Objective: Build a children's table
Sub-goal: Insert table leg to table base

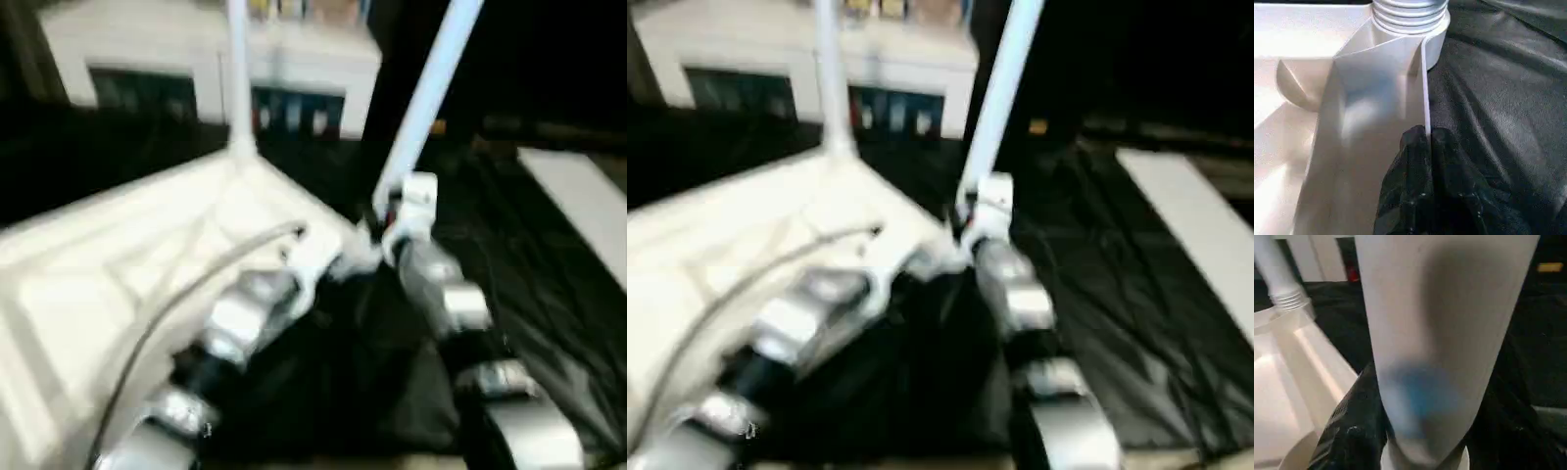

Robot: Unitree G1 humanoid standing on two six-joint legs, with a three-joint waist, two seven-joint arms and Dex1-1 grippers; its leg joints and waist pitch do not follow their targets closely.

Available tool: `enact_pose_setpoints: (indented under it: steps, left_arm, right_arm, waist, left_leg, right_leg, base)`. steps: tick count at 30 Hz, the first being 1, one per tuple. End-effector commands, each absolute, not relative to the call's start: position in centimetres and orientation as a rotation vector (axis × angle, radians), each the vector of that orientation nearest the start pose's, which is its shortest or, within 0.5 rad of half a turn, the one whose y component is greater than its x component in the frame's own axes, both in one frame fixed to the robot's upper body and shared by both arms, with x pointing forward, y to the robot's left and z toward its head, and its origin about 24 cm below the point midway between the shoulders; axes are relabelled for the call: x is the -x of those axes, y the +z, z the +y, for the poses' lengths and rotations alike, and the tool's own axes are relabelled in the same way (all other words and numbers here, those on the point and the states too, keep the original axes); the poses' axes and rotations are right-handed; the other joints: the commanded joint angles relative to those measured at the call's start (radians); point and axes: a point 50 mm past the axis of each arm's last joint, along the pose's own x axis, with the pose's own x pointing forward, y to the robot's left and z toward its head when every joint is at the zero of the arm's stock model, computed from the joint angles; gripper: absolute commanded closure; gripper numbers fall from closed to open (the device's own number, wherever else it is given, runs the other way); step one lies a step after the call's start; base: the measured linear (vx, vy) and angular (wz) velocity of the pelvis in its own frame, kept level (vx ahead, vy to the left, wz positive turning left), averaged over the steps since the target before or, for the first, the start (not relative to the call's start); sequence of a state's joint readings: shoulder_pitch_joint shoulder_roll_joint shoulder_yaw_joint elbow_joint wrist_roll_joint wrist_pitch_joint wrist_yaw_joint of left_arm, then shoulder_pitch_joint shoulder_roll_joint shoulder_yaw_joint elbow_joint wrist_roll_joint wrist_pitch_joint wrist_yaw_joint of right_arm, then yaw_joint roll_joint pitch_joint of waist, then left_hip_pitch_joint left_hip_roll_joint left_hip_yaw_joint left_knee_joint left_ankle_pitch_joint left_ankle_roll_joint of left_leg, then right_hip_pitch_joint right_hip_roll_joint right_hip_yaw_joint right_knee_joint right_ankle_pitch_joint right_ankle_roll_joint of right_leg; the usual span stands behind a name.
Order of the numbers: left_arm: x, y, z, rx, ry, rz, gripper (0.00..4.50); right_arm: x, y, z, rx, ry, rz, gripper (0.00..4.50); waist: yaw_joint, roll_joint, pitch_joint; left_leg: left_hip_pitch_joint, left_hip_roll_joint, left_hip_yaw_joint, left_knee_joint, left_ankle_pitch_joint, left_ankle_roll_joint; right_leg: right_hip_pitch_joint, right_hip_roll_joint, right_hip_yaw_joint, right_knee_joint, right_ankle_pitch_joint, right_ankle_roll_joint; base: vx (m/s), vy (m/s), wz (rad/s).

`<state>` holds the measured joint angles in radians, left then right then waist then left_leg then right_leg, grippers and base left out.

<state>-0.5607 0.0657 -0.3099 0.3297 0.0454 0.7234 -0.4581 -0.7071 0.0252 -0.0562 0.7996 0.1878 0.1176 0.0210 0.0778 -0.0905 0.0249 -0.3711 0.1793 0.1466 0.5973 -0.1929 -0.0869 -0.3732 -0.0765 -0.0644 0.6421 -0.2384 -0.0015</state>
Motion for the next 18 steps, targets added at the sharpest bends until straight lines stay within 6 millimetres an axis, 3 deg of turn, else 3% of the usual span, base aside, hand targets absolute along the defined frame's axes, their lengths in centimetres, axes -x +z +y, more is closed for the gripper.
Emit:
enact_pose_setpoints:
  steps: [1, 3, 6, 9, 11, 12, 15, 16, 18]
  left_arm:
    - [-32.3, 8.5, 2.5, -0.248, -0.807, 0.414, 4.5]
    - [-32.4, 8.3, 2.7, -0.256, -0.799, 0.416, 4.5]
    - [-32.8, 8.2, 3.6, -0.274, -0.773, 0.416, 4.5]
    - [-32.9, 8.2, 4.0, -0.285, -0.764, 0.415, 4.5]
    - [-32.9, 8.2, 4.1, -0.285, -0.762, 0.417, 4.5]
    - [-32.9, 8.2, 4.2, -0.288, -0.763, 0.416, 4.5]
    - [-32.9, 8.1, 4.3, -0.296, -0.775, 0.414, 4.5]
    - [-32.9, 8.0, 4.5, -0.304, -0.781, 0.413, 4.5]
    - [-32.9, 8.0, 4.8, -0.313, -0.785, 0.412, 4.5]
  right_arm:
    - [-33.8, -0.4, -8.0, -0.176, 0.177, 0.532, 2.65]
    - [-33.9, -0.4, -7.9, -0.17, 0.175, 0.529, 2.65]
    - [-34.1, -0.3, -7.8, -0.158, 0.173, 0.521, 2.65]
    - [-34.1, -0.3, -7.9, -0.15, 0.176, 0.521, 2.65]
    - [-34.2, -0.3, -7.9, -0.149, 0.183, 0.517, 2.65]
    - [-34.2, -0.2, -7.9, -0.144, 0.189, 0.506, 2.65]
    - [-34.4, 0.4, -7.6, -0.194, 0.255, 0.463, 2.65]
    - [-34.6, 0.8, -7.5, -0.211, 0.278, 0.436, 2.09]
    - [-34.9, 1.3, -7.6, -0.218, 0.294, 0.401, 1.95]
  waist:
    - [-0.011, 0.019, -0.023]
    - [-0.009, 0.014, -0.022]
    - [-0.008, 0.017, -0.025]
    - [-0.008, 0.018, -0.027]
    - [-0.009, 0.016, -0.027]
    - [-0.009, 0.022, -0.028]
    - [-0.01, 0.018, -0.028]
    - [-0.01, 0.021, -0.029]
    - [-0.012, 0.019, -0.029]
  left_leg:
    - [0.019, 0.05, -0.013, -0.101, -0.407, -0.056]
    - [0.019, 0.049, -0.015, -0.101, -0.424, -0.055]
    - [0.015, 0.051, -0.017, -0.106, -0.405, -0.055]
    - [0.01, 0.054, -0.014, -0.11, -0.339, -0.051]
    - [0.011, 0.053, -0.01, -0.11, -0.341, -0.048]
    - [0.012, 0.053, -0.01, -0.11, -0.336, -0.048]
    - [0.01, 0.054, -0.008, -0.11, -0.314, -0.041]
    - [0.011, 0.054, -0.007, -0.11, -0.305, -0.038]
    - [0.01, 0.055, -0.006, -0.11, -0.303, -0.03]
  right_leg:
    - [0.008, -0.072, 0.05, -0.114, -0.327, -0.111]
    - [0.003, -0.079, 0.052, -0.127, -0.424, -0.075]
    - [0.001, -0.08, 0.052, -0.129, -0.43, -0.057]
    - [0.007, -0.074, 0.051, -0.12, -0.307, -0.072]
    - [0.007, -0.074, 0.052, -0.12, -0.301, -0.081]
    - [0.007, -0.075, 0.052, -0.119, -0.291, -0.086]
    - [0.011, -0.074, 0.052, -0.118, -0.25, -0.095]
    - [0.012, -0.073, 0.052, -0.117, -0.233, -0.101]
    - [0.013, -0.073, 0.052, -0.117, -0.228, -0.109]
  base:
    - [0.0, 0.0, 0.0]
    - [0.0, 0.0, 0.0]
    - [0.0, 0.0, 0.0]
    - [0.0, 0.0, 0.0]
    - [0.0, 0.0, 0.0]
    - [0.0, 0.0, 0.0]
    - [0.0, 0.0, 0.0]
    - [0.0, 0.0, 0.0]
    - [0.0, 0.0, 0.0]
